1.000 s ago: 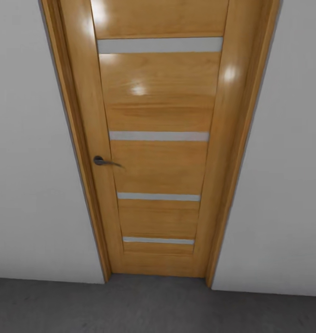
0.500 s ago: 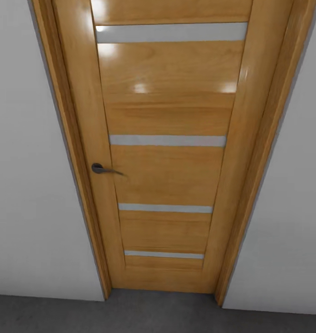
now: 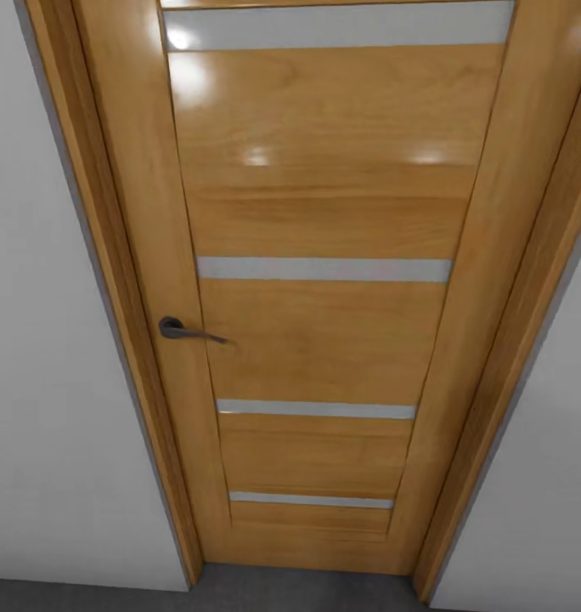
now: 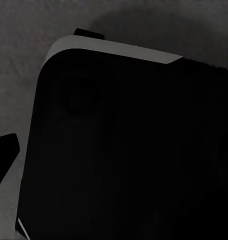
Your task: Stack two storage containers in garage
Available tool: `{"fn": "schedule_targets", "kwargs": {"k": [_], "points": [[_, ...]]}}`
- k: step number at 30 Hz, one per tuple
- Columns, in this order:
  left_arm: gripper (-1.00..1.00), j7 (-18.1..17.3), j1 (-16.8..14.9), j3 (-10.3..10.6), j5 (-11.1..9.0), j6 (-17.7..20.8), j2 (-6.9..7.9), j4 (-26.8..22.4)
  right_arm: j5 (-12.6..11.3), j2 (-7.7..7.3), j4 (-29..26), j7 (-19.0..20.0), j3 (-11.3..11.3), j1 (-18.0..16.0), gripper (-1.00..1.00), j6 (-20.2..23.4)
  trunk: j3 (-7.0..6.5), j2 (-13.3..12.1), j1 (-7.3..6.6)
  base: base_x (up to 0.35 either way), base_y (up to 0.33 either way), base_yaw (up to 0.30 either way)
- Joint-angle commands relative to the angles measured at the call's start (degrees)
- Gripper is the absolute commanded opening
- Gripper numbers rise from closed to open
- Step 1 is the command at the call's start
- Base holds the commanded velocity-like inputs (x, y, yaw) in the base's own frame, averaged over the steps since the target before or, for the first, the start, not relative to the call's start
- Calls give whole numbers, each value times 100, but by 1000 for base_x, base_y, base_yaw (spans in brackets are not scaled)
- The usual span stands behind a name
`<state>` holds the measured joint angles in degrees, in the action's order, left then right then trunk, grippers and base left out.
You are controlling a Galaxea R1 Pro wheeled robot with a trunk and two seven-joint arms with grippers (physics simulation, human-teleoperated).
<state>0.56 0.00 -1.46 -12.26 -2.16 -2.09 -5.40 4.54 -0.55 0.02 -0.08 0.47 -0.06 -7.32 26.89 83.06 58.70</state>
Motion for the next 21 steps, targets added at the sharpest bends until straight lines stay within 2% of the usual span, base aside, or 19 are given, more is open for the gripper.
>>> {"fn": "schedule_targets", "kwargs": {"k": [1, 7, 19, 21], "points": [[100, 6, 0, -12, -22, -12, -2, -3, 47, -2, 0, -1, -1, -1, 100, -15, 4, 2, 3, 280, 3, 0], [100, 6, 0, -12, -15, -17, -2, -4, 47, -4, -1, -1, -3, -1, 100, -21, 4, 2, 3, 118, 1, 0], [100, 6, 0, -12, -15, -20, -2, -5, 41, 48, 4, 22, -16, -3, 100, 6, 4, 2, 3, 9, 0, 0], [100, 6, 0, -19, -14, -21, -9, -5, 92, 130, -729, 98, 39, -9, 100, 218, 4, 2, 3, 0, 0, 0]]}}
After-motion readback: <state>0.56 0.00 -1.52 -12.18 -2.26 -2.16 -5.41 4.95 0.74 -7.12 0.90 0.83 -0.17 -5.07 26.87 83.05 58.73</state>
